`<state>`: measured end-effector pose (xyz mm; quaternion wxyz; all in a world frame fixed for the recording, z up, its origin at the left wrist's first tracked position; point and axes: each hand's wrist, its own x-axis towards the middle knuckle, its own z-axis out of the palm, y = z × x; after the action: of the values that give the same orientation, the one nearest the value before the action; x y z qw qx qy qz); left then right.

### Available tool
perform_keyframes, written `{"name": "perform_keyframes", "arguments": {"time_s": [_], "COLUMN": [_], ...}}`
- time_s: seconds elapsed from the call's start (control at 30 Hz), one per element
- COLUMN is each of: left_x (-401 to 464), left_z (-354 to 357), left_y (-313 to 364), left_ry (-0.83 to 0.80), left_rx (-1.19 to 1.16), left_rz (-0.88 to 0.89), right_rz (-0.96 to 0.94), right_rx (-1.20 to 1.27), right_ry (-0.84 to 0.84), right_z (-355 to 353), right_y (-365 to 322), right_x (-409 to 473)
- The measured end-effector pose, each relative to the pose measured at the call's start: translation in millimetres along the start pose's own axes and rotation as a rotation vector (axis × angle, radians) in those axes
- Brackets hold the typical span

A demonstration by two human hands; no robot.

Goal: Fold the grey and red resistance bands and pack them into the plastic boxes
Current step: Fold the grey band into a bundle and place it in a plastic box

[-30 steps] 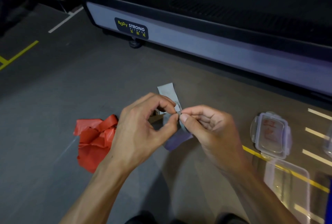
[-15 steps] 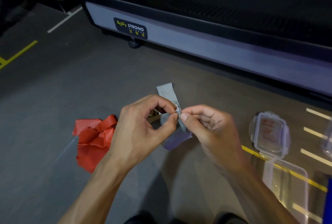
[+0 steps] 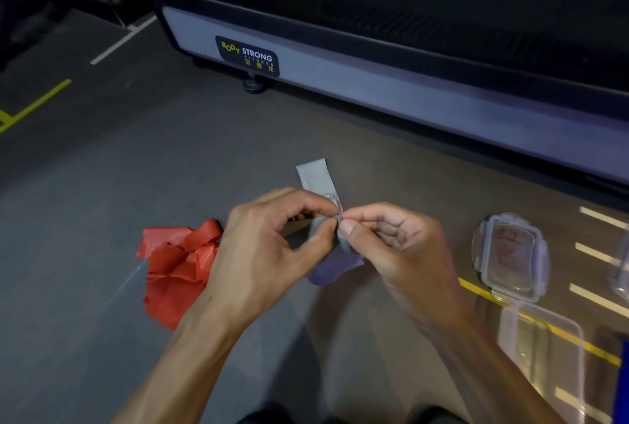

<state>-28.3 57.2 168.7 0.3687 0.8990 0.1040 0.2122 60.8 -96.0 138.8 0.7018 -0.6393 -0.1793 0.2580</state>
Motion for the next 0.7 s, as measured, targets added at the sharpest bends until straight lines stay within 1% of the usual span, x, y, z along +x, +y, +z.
{"name": "perform_keyframes", "arguments": {"time_s": [0.27, 0.4, 0.47, 0.7], "left_x": [-2, -5, -8, -12], "left_z": [1, 1, 2, 5], "left_y": [0, 1, 0, -1], "left_ry": [0.053, 0.047, 0.037, 0.038], "left_rx": [-0.024, -0.081, -0.091, -0.1], "left_rz": [0.034, 0.109, 0.128, 0.105], "right_rz": [0.031, 0.089, 0.077, 0.017], "right_rx": [0.04, 0.115, 0.135, 0.123], "right_ry": [0.015, 0.062, 0.075, 0.121], "right_z": [1, 0, -1, 3], "right_y": [-1, 1, 1, 0], "right_x": [1, 2, 2, 0]}}
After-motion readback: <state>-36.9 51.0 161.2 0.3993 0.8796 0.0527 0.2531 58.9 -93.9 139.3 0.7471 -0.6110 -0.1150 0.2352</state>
